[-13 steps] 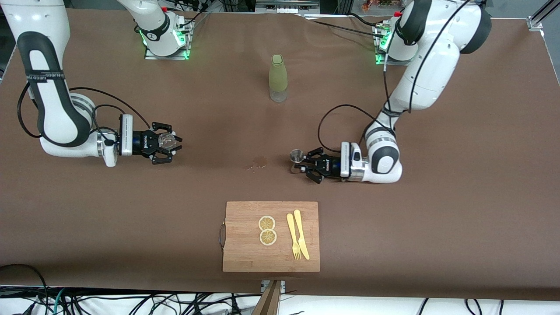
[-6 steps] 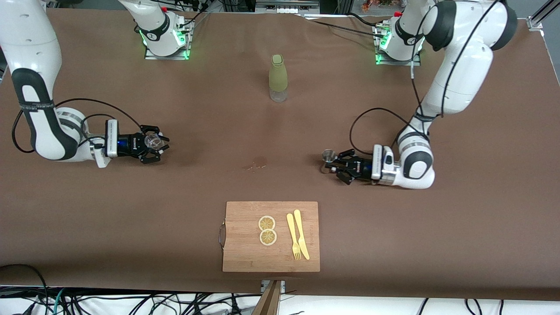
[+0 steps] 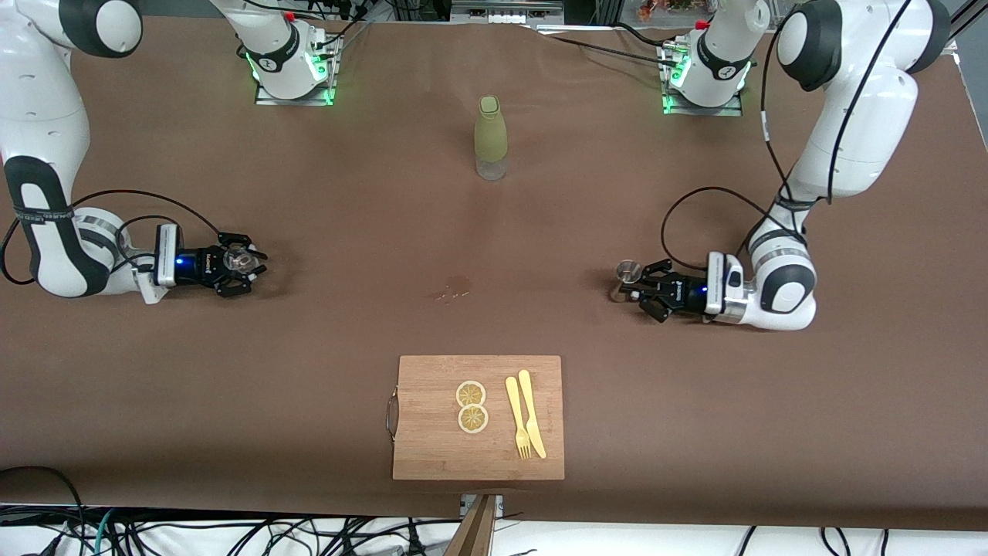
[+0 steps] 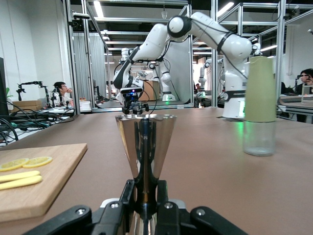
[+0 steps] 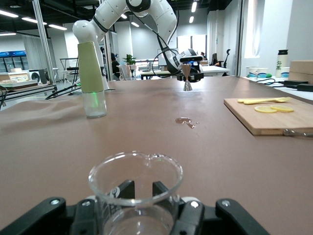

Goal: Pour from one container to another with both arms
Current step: 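Return the glass with the right gripper while the left gripper returns the jigger, then lower the glass onto the table with the right gripper and open it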

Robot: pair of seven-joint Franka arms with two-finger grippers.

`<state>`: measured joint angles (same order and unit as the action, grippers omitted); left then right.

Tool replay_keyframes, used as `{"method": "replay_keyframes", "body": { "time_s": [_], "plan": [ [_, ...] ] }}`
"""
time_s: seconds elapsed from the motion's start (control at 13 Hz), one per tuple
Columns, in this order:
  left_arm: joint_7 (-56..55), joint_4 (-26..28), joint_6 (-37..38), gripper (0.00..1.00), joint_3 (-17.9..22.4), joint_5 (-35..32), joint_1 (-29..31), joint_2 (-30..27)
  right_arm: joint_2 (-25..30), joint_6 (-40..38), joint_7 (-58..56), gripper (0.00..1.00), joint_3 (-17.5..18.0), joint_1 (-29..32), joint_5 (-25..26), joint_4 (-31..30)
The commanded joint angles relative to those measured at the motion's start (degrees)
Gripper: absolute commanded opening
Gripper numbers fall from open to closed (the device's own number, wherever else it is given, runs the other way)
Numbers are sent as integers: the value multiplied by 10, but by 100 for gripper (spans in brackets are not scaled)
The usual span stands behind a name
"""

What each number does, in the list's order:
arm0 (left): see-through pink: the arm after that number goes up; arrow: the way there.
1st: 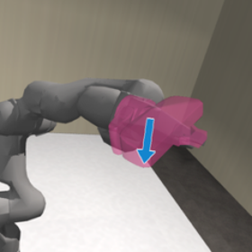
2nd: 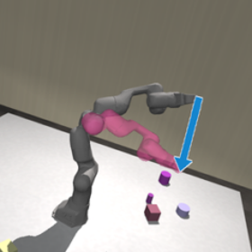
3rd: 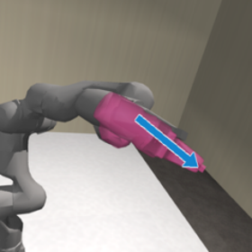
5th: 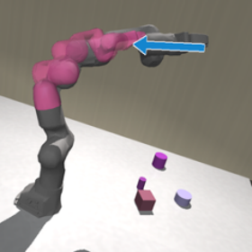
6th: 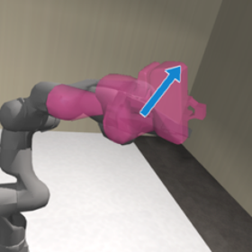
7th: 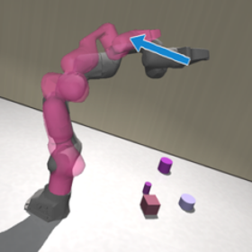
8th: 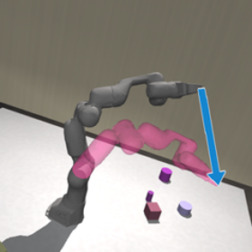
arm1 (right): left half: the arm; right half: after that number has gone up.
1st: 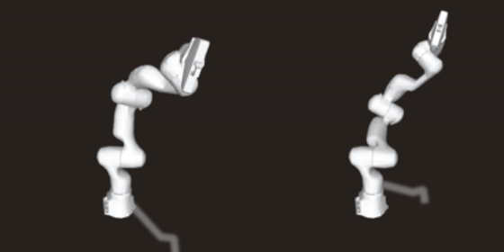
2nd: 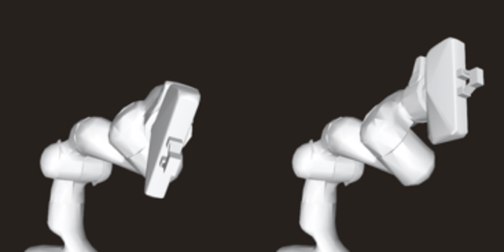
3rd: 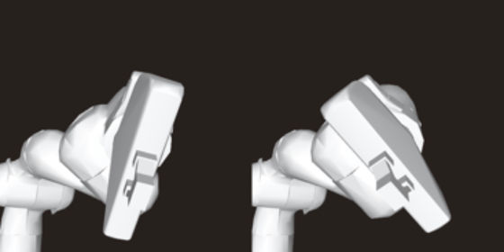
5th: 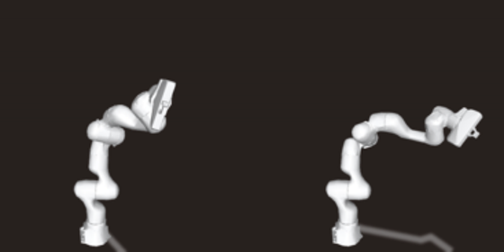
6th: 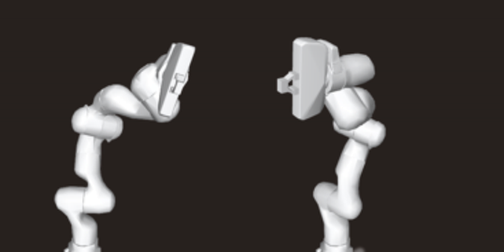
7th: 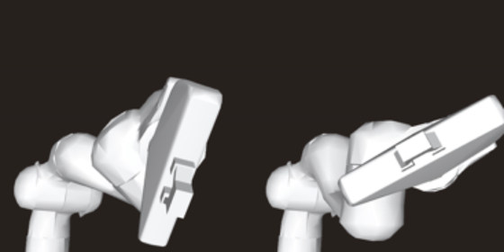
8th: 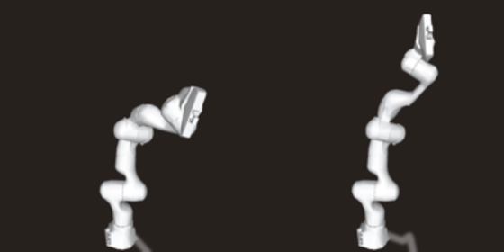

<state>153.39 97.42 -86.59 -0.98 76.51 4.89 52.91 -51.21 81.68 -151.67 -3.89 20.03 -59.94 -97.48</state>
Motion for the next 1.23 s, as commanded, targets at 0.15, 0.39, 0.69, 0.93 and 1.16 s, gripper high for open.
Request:
{"method": "replay_keyframes", "body": {
  "time_s": [0.15,0.39,0.69,0.93,1.16],
  "plan": [
    [30,28,97,0,65,-75,41,-28,-41,27,-30,28,-2,5,-7,27],
    [52,27,140,0,105,-91,71,-25,-43,53,-28,28,9,4,-18,27],
    [89,22,166,0,137,-110,102,-17,-48,72,-21,29,33,0,-23,27],
    [122,10,186,0,159,-111,119,-3,-41,75,-20,100,32,-1,-24,25],
    [151,-22,213,0,177,-114,129,27,-14,77,-21,100,10,1,-17,21]
  ]
}}
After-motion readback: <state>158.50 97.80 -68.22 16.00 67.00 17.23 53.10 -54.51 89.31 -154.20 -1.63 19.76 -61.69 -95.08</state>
